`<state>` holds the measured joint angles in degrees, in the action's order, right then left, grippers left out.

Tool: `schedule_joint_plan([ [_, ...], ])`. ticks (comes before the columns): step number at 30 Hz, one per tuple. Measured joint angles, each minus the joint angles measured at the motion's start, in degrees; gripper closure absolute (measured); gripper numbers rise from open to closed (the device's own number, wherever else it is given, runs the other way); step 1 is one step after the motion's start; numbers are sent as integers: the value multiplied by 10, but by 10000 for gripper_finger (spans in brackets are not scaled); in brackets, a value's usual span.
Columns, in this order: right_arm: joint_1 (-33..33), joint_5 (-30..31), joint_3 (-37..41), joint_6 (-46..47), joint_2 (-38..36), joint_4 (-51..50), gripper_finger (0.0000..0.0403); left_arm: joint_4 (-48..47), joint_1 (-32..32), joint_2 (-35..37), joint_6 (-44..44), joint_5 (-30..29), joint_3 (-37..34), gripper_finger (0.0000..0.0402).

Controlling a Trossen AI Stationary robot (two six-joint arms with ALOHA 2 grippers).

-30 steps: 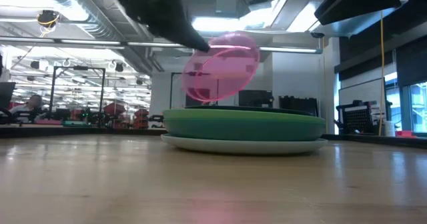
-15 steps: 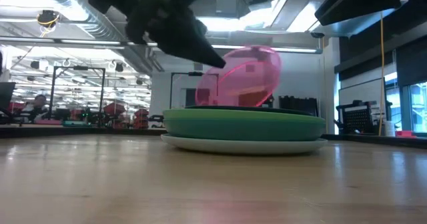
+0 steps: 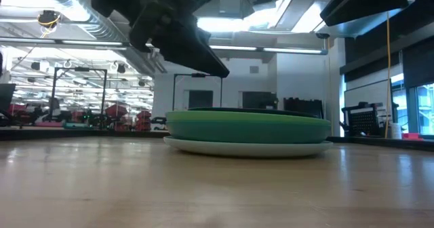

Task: Stack plastic plates
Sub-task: Return to Home Position

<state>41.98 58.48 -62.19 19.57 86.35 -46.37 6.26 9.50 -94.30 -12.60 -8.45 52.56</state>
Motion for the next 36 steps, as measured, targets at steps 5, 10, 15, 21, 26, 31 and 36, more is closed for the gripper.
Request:
schedule_joint_plan([
  [5, 0, 0, 0, 17, 0, 0, 292, -24, 5, 15, 16, -4, 0, 307],
  [10, 0, 0, 0, 19, 0, -2, 292, -71, 12, 47, 18, -34, 0, 307],
  [15, 0, 9, 36, 31, -5, -2, 292, -84, 9, 85, 15, -25, -14, 306],
  [21, -7, 9, 119, 66, -83, 22, 292, 2, -18, 164, 20, -25, -110, 310],
  [26, -8, -5, 220, 56, -201, 114, 292, 87, -48, 240, 51, -25, -207, 322],
  [31, -18, -39, 337, 25, -330, 230, 292, 180, -59, 316, 77, -24, -304, 335],
  [36, -58, -99, 434, -29, -453, 345, 292, 222, -72, 388, 107, -32, -386, 351],
])
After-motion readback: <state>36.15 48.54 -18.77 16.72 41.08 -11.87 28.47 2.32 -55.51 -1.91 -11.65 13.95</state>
